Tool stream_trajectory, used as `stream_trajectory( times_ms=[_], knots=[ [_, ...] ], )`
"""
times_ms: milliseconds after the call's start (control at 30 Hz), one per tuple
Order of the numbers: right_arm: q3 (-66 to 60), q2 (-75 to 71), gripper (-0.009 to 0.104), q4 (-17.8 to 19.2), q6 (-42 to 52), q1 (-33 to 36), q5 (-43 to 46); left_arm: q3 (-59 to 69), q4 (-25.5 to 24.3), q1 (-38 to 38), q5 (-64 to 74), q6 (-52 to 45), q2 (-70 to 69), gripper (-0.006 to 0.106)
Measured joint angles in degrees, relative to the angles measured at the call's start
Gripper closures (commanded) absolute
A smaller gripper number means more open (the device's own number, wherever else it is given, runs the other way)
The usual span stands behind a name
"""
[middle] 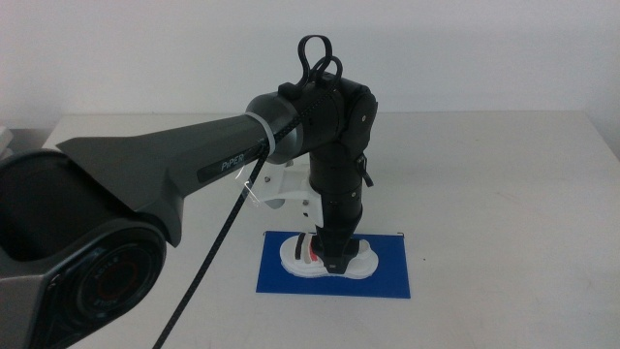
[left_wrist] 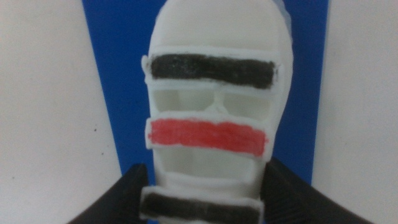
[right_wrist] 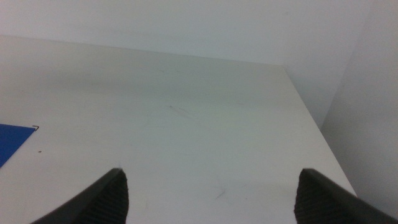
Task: Use one arm to grab the shoe from the table and place it on the mat.
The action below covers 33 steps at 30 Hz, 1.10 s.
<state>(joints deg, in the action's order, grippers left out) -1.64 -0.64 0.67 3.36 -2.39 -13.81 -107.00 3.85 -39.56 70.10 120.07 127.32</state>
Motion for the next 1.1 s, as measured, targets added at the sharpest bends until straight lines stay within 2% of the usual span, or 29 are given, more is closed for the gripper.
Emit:
stream_trajectory(
  times_ms=[67,133,467,900,1000,1100],
  knots=[
    [0.0,0.0,0.017,0.0,0.0,0.0,0.0,0.0,0.0,0.0,-0.2,0.0,0.2,0.016],
    [0.0,0.0,0.017,0.0,0.0,0.0,0.0,-0.1,0.0,0.0,-0.3,0.0,0.6,0.006],
    [0.0,0.0,0.017,0.0,0.0,0.0,0.0,-2.4,0.2,0.0,-0.3,-1.9,-1.1,0.007],
    [0.0,0.0,0.017,0.0,0.0,0.0,0.0,-2.5,0.3,0.0,0.3,-5.3,-13.9,0.007],
    [0.0,0.0,0.017,0.0,0.0,0.0,0.0,-2.5,-2.7,0.0,0.7,-10.3,-18.1,0.007],
    [0.0,0.0,0.017,0.0,0.0,0.0,0.0,-2.5,-7.8,0.0,1.1,-22.7,-21.8,0.007]
  ],
)
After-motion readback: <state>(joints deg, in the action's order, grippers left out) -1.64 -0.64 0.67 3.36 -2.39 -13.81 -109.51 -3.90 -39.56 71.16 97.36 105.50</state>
